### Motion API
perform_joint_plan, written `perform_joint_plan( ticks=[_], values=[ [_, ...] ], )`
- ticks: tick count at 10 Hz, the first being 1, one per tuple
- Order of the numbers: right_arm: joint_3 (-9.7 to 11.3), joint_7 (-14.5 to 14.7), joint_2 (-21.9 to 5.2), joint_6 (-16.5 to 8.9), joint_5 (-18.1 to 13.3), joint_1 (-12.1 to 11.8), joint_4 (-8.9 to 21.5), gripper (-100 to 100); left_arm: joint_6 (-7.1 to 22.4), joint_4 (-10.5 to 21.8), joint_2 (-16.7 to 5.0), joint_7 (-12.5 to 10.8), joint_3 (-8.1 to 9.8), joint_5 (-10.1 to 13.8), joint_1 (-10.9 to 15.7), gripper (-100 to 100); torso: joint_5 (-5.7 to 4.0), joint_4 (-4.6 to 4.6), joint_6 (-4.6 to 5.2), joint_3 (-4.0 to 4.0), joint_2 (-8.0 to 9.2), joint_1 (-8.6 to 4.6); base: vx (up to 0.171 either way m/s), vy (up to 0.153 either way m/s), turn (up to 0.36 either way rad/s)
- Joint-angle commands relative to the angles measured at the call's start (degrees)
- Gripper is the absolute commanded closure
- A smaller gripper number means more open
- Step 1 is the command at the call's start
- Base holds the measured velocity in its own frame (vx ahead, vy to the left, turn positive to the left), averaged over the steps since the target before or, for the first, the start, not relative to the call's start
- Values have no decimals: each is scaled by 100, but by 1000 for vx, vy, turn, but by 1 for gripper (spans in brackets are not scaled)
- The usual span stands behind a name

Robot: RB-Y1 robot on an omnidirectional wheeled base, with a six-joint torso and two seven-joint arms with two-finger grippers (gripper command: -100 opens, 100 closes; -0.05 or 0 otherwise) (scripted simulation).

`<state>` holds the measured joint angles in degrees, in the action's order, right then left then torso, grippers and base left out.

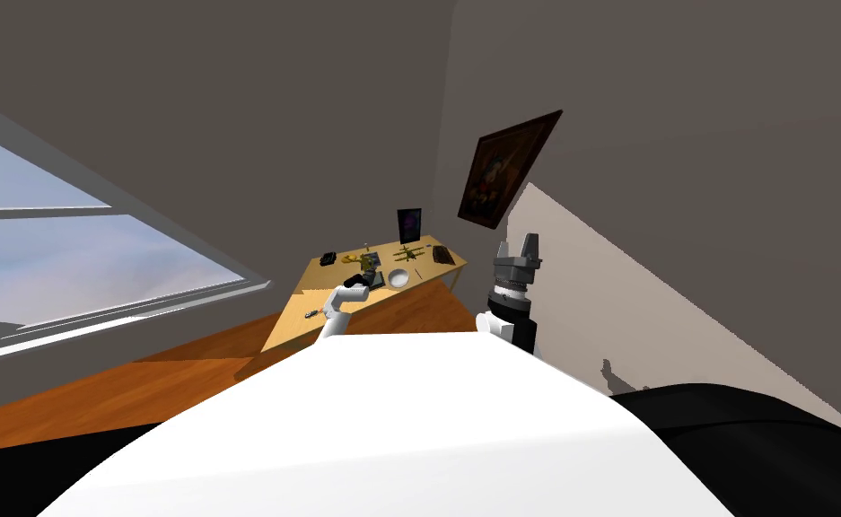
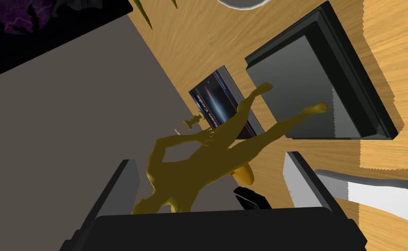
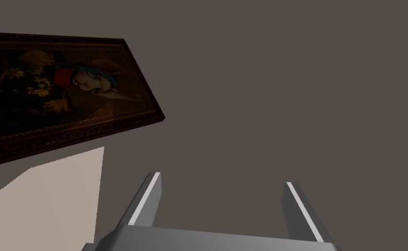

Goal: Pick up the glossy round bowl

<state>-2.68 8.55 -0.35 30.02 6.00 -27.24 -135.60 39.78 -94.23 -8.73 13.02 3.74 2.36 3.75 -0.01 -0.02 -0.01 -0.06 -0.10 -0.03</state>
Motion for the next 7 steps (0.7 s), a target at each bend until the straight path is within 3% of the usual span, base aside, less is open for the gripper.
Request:
perform_joint_plan(
  ticks=[1,2,7],
  values=[
    [0,0,0,0,0,0,0,0,286,96,-11,28,5,14,97,-100,0,0,0,0,0,0,21,-7,-19],
    [0,0,0,0,0,0,0,0,334,96,-11,28,5,14,97,-100,0,0,-1,0,1,0,10,-2,2],
    [0,0,0,0,0,0,0,0,1146,753,-38,156,-5,72,550,-100,0,0,-2,1,1,0,23,-6,-28]
  ],
)
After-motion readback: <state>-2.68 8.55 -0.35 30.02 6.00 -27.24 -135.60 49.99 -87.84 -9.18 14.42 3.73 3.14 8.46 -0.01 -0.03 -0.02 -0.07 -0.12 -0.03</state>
